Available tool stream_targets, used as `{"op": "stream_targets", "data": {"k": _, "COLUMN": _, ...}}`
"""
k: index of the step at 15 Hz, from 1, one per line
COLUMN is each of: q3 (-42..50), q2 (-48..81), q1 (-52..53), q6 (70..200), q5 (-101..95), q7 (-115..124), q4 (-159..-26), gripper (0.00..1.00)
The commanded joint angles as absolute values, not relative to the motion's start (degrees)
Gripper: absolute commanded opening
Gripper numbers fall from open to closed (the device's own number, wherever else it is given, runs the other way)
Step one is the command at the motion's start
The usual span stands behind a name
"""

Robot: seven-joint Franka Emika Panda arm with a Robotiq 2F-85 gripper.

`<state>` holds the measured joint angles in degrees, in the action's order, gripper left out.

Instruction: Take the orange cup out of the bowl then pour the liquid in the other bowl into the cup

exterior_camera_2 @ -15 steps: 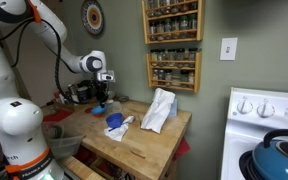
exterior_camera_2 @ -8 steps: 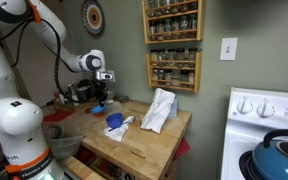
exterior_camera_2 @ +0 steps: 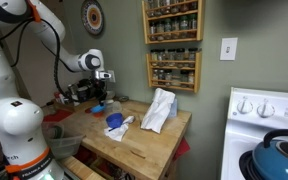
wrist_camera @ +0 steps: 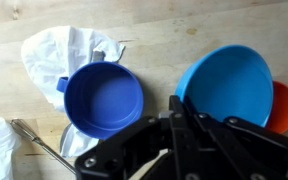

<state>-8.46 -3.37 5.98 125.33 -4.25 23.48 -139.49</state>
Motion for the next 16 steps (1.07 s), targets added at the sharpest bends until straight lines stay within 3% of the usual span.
{"op": "stream_targets", "data": {"k": 1, "q3": -8.84, "q2": -3.43, "q1": 6.51, "q6": 122.98, "q5": -6.39, "q7": 26.03, "q4": -138.69, "gripper": 0.01}}
{"op": "stream_targets", "data": {"k": 16, "q3": -9.33, "q2": -3.11, "q1": 6.90, "q6": 121.55, "q5": -7.94, "q7": 28.64, "q4": -137.66, "gripper": 0.01}}
